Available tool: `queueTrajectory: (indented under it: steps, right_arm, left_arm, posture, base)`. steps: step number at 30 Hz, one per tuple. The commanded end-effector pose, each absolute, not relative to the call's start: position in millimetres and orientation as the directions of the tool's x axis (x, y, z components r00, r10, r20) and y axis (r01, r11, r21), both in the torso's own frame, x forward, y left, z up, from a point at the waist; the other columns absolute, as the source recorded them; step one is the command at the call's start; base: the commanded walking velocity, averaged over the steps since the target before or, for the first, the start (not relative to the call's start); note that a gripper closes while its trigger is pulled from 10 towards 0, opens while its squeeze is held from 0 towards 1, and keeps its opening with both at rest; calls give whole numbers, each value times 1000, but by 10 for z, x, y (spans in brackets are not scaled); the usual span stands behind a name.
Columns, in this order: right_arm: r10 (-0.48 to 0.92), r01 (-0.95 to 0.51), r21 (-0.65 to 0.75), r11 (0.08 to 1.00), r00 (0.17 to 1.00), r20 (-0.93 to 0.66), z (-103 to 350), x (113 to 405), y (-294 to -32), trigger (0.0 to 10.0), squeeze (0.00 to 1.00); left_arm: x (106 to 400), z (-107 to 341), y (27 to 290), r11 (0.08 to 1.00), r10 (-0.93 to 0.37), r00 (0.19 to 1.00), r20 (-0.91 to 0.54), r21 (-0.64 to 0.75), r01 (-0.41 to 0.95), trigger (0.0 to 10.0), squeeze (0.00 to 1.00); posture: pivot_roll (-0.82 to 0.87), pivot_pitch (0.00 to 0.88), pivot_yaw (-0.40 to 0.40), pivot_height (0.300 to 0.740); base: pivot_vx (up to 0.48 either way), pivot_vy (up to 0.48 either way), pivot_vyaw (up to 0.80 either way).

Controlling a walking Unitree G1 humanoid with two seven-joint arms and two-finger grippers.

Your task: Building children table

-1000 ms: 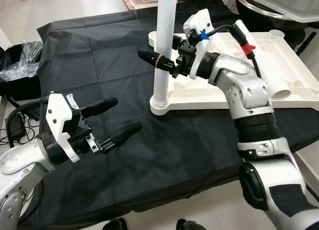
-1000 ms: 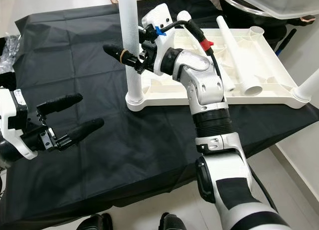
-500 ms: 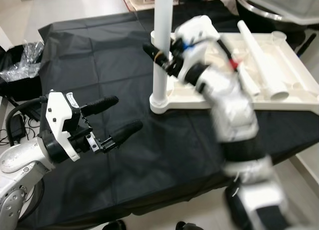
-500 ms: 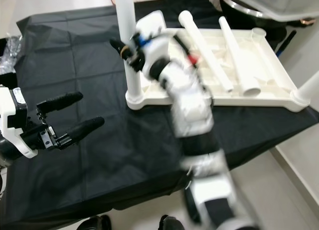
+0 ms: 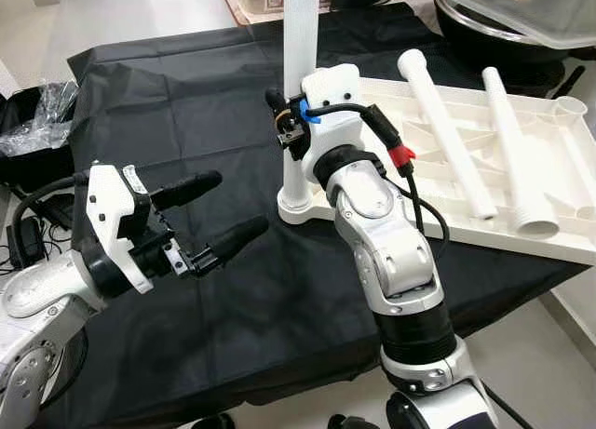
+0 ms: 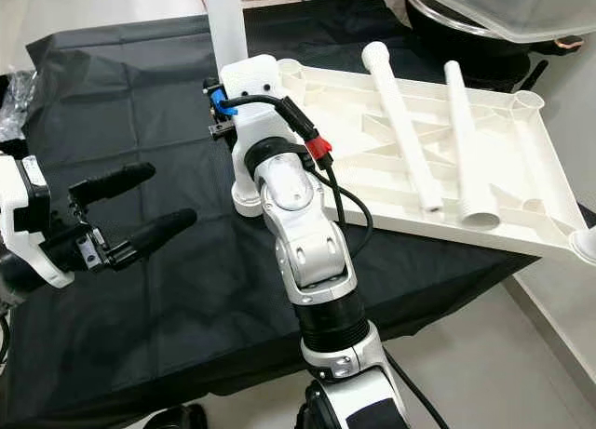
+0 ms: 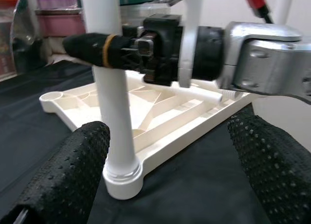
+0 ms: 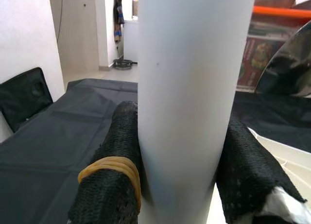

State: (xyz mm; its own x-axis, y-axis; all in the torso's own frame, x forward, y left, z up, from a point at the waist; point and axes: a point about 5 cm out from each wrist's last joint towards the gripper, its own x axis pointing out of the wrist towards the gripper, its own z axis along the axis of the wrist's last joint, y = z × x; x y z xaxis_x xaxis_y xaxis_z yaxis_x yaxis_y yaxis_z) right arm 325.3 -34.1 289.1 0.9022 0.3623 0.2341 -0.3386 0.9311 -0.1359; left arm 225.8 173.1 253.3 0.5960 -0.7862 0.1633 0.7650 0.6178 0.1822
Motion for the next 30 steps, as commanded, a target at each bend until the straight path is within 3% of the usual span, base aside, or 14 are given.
queueTrajectory:
  steps: [1, 2, 3, 7, 9, 15, 18, 23, 25, 30]
  right_arm:
    - [371, -368, -87, 926, 928, 20, 2494, 3331, -328, 10000, 0]
    - [371, -368, -87, 926, 928, 20, 2494, 3331, -328, 10000, 0]
    - [372, -372, -91, 924, 928, -11, 2448, 3358, -463, 10000, 1000]
    - [347, -348, -91, 933, 938, -31, 2409, 3373, -568, 10000, 1000]
    - [309, -315, -93, 945, 948, -71, 2321, 3399, -780, 10000, 1000]
    - [346, -356, -75, 931, 930, -123, 2192, 3373, -912, 10000, 1000]
    - [471, -484, -70, 872, 870, -144, 2085, 3343, -979, 10000, 1000]
    - [564, -579, -114, 807, 814, -140, 2011, 3400, -1016, 10000, 1000]
    - [665, -678, -162, 717, 735, -132, 1977, 3469, -960, 10000, 1000]
    - [716, -721, -234, 653, 687, -119, 2030, 3585, -883, 10000, 1000]
  left_arm:
    - [2268, 2491, 1715, 614, -789, 594, 157, 172, 770, 10000, 0]
    - [2268, 2491, 1715, 614, -789, 594, 157, 172, 770, 10000, 0]
    - [2274, 2494, 1715, 613, -790, 593, 155, 174, 771, 10000, 0]
    - [2275, 2495, 1719, 613, -790, 593, 155, 174, 771, 10000, 0]
    - [2271, 2488, 1726, 612, -790, 593, 153, 173, 771, 10000, 0]
    - [2269, 2483, 1730, 611, -791, 592, 151, 171, 773, 10000, 0]
    - [2270, 2477, 1719, 607, -794, 589, 149, 169, 776, 10000, 0]
    - [2272, 2478, 1694, 606, -795, 587, 150, 166, 778, 10000, 0]
    - [2266, 2490, 1689, 626, -780, 607, 156, 163, 763, 10000, 0]
    - [2263, 2533, 1736, 682, -732, 659, 173, 168, 712, 10000, 0]
  posture:
    - [3, 196, -38, 740]
    - [3, 196, -38, 740]
    - [3, 196, -36, 740]
    - [5, 199, -34, 740]
    - [6, 201, -33, 740]
    - [8, 205, -26, 740]
    - [12, 214, -19, 740]
    - [24, 229, -11, 740]
    - [48, 248, -8, 740]
    - [81, 272, -5, 740]
  base:
    - [0, 0, 0]
    - [0, 0, 0]
    - [0, 0, 0]
    - [0, 0, 0]
    - [0, 0, 0]
    - [0, 0, 0]
    - [0, 0, 0]
    - [0, 0, 0]
    - [0, 0, 0]
    - [0, 0, 0]
